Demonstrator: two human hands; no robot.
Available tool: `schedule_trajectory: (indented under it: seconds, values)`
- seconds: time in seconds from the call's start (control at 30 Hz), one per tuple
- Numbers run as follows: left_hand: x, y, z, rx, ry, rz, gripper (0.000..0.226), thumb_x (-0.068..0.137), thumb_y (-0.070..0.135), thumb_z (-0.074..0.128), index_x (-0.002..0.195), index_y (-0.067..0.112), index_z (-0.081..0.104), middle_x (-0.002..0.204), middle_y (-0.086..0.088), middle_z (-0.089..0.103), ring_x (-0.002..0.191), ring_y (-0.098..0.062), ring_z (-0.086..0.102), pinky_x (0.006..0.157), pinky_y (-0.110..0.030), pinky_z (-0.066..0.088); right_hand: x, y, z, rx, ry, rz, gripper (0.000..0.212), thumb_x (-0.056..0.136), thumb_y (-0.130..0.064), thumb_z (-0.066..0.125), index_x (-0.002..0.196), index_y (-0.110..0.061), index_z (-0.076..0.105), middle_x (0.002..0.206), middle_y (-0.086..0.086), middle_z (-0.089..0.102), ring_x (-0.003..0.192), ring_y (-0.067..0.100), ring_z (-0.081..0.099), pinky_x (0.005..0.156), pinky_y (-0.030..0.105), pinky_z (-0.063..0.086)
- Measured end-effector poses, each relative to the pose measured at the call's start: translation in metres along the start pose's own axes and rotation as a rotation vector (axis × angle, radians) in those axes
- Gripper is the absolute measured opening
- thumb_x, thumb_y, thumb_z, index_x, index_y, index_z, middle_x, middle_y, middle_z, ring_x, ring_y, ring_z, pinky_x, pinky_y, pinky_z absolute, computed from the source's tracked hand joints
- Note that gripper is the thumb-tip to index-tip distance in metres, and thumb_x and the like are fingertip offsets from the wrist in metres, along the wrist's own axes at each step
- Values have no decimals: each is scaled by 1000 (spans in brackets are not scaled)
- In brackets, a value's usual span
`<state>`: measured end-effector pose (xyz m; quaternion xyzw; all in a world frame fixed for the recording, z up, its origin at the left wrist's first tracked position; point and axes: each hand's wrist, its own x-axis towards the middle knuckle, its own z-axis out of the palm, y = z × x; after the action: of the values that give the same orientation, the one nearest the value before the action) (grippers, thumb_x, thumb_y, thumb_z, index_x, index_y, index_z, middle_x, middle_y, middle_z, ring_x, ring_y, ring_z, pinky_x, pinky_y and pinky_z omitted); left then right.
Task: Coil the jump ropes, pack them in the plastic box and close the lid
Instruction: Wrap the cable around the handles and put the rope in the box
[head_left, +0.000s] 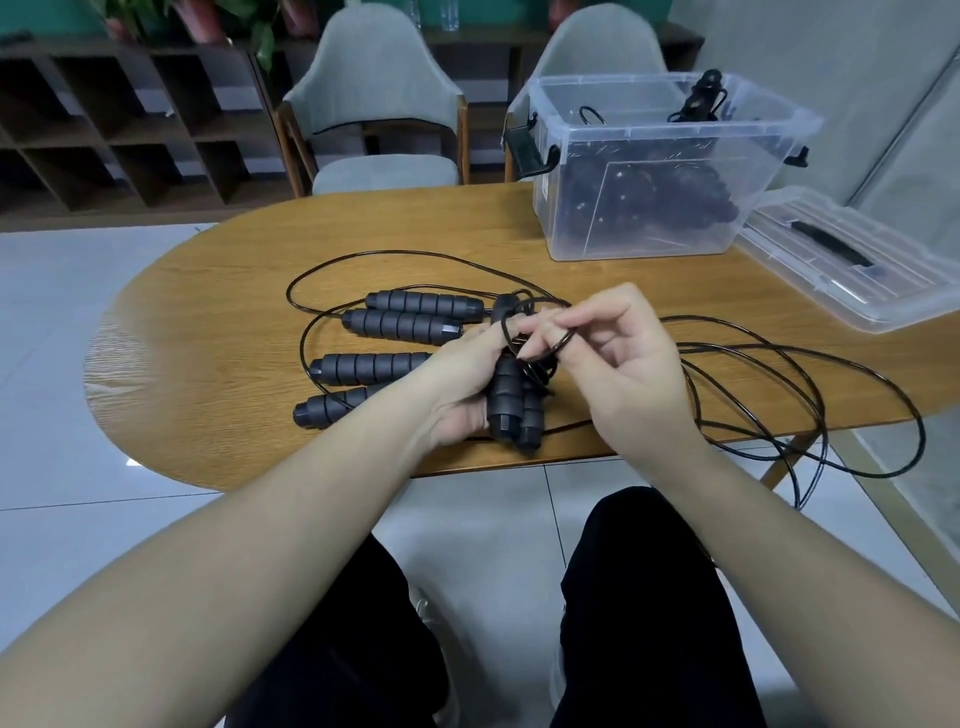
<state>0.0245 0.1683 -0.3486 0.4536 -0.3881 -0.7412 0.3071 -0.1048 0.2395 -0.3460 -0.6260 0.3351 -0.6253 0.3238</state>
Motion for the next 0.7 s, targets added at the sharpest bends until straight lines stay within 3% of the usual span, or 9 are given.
schedule_trajectory:
  seconds: [0.07, 0.13, 0.2, 0.27, 0.33, 0.47, 0.6, 0.7]
  values:
    - [-2, 2, -2, -70, 4, -32, 22, 101, 30, 54, 105, 11, 65, 81, -10, 69, 77, -25, 65, 74, -41, 59, 1, 0, 1, 119, -62, 65, 22, 94, 11, 47, 95, -11, 50, 79, 7, 67, 90, 32, 69, 93, 40, 52]
    - [-3, 4, -1, -225, 45, -89, 31, 102, 34, 45, 91, 9, 61, 60, -8, 64, 52, -21, 60, 59, -29, 52, -3, 0, 4, 320, -57, 209, 21, 89, 11, 37, 92, -7, 46, 75, 7, 60, 80, 31, 64, 91, 44, 50]
    - [-2, 7, -1, -399, 120, -103, 32, 101, 34, 42, 96, 8, 59, 63, -11, 64, 44, -22, 57, 49, -25, 42, -8, 0, 9, 499, 30, 335, 20, 84, 8, 34, 91, -8, 44, 74, 7, 54, 74, 29, 58, 91, 47, 45]
    - [-1, 8, 2, -509, 199, -74, 30, 99, 34, 42, 99, 9, 59, 79, -14, 66, 57, -26, 61, 50, -26, 43, -13, 2, 16, 558, 121, 422, 15, 85, 1, 39, 94, -10, 43, 72, 6, 50, 72, 26, 55, 93, 47, 47]
    - [-2, 9, 7, -608, 251, -20, 30, 100, 32, 43, 97, 8, 60, 88, -15, 66, 73, -28, 64, 61, -34, 53, -16, 3, 22, 502, 181, 474, 18, 87, 1, 47, 99, -12, 42, 68, 5, 51, 72, 25, 56, 93, 48, 51]
    - [-2, 17, 12, -753, 313, 20, 39, 105, 38, 41, 108, 4, 59, 99, -17, 67, 86, -33, 64, 65, -45, 54, -12, 2, 28, 323, 215, 552, 23, 95, 9, 47, 101, -13, 41, 65, 3, 58, 73, 21, 63, 76, 38, 56]
    - [-3, 23, 13, -817, 301, 45, 40, 106, 35, 35, 102, 2, 58, 99, -20, 66, 86, -34, 64, 69, -49, 53, -2, 0, 26, 346, 369, 652, 26, 93, 6, 50, 95, -16, 36, 65, 5, 56, 76, 21, 68, 60, 37, 57]
    - [-5, 20, 13, -810, 352, 16, 37, 103, 31, 36, 106, 4, 61, 100, -20, 68, 85, -33, 65, 64, -42, 55, -2, -3, 33, 337, 414, 645, 29, 92, 7, 52, 93, -17, 35, 67, 8, 57, 78, 22, 72, 55, 37, 57]
